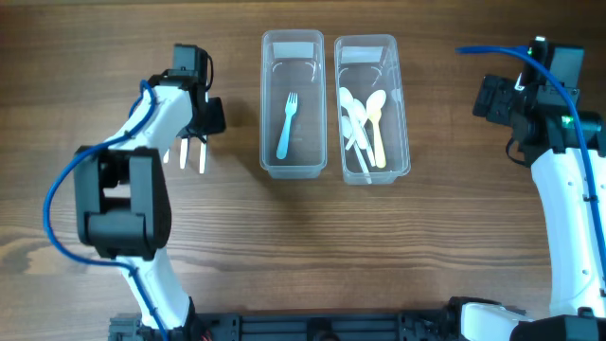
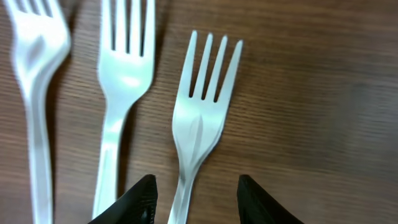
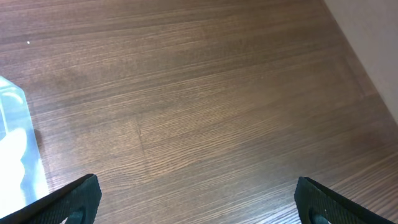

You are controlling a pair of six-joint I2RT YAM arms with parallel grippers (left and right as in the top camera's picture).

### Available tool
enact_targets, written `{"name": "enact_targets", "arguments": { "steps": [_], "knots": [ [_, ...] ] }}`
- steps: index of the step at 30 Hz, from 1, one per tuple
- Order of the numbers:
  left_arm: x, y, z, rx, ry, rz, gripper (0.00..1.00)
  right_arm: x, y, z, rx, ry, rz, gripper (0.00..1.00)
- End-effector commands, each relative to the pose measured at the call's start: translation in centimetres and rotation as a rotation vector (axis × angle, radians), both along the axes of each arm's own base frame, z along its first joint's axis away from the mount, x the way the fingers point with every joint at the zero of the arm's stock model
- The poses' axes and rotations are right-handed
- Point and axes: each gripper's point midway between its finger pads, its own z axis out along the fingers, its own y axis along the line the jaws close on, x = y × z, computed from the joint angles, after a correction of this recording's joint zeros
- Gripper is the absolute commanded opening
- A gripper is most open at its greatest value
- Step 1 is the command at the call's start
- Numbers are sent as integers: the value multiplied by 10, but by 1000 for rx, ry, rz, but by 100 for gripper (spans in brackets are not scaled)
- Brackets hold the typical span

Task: Pack container
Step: 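Return the left gripper to the forks and grasp a white fork, then place the white fork into the left container and open the gripper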

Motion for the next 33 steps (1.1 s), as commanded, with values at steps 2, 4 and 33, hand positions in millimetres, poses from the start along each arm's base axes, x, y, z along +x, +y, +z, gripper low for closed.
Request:
{"name": "enact_targets", "arguments": {
  "steps": [2,4,33],
  "knots": [
    [-3,6,-20,20,32,-12,44,1,-2,6,-14,-10,-3,100],
    [-2,7,-24,20,31,-11,44,1,-2,6,-14,-10,-3,100],
    [19,-16,122,-170,-285,-30,4,1,-2,6,-14,-10,-3,100]
  ]
}}
